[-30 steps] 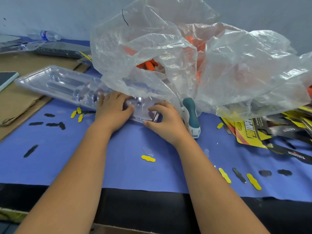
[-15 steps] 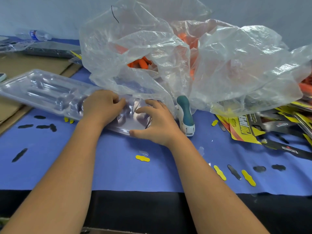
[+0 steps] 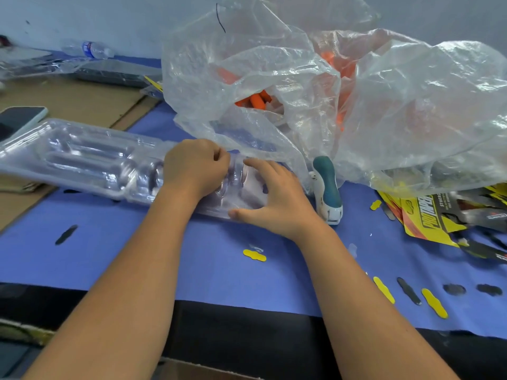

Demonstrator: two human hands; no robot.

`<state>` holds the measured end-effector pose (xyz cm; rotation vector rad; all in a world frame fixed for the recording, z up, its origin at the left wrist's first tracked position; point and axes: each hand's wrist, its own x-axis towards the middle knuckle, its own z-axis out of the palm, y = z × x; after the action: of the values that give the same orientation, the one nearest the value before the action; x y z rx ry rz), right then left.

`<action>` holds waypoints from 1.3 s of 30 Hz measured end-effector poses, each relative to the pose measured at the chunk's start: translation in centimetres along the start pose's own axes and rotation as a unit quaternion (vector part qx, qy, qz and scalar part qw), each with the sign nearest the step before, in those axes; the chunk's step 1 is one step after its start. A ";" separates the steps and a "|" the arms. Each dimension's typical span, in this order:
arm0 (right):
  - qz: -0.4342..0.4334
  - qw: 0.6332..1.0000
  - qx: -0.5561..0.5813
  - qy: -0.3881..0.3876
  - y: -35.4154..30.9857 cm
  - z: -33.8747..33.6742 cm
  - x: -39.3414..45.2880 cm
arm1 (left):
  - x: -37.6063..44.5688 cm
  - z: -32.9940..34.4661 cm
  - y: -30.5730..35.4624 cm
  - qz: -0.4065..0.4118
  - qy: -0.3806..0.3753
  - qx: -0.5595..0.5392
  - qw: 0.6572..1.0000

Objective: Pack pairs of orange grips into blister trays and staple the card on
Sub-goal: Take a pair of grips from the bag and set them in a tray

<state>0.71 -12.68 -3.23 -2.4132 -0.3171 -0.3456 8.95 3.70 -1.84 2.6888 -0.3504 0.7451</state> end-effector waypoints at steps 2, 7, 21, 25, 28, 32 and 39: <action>-0.035 0.999 -0.016 0.034 -0.3 0.2 -0.1 | 0.0 -0.3 0.1 0.002 0.033 -0.018 0.999; -0.056 0.996 -0.034 0.062 -1.0 0.7 -0.1 | -0.2 -1.3 0.8 0.020 0.096 -0.046 0.994; 0.077 0.935 0.233 0.257 1.1 -0.8 0.6 | -0.1 -2.4 0.4 -0.051 0.119 -0.135 0.982; -0.058 0.956 0.056 0.281 0.7 -0.6 0.4 | -0.1 -2.5 0.4 -0.054 0.114 -0.149 0.981; -0.085 0.946 -0.057 0.306 0.7 -0.3 0.8 | -0.2 -2.9 0.4 -0.051 0.131 -0.127 0.982; -0.027 0.970 -0.056 0.236 1.4 -0.1 0.9 | -0.4 -4.0 1.0 0.068 0.240 -0.097 0.964; 0.109 0.948 0.086 0.288 2.0 -0.6 1.4 | -2.3 -3.5 6.2 0.307 0.264 -0.135 0.904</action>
<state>2.52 -14.36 -3.48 -2.0373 0.1745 -0.8533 3.48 -0.28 1.31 1.9940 -1.0814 1.4301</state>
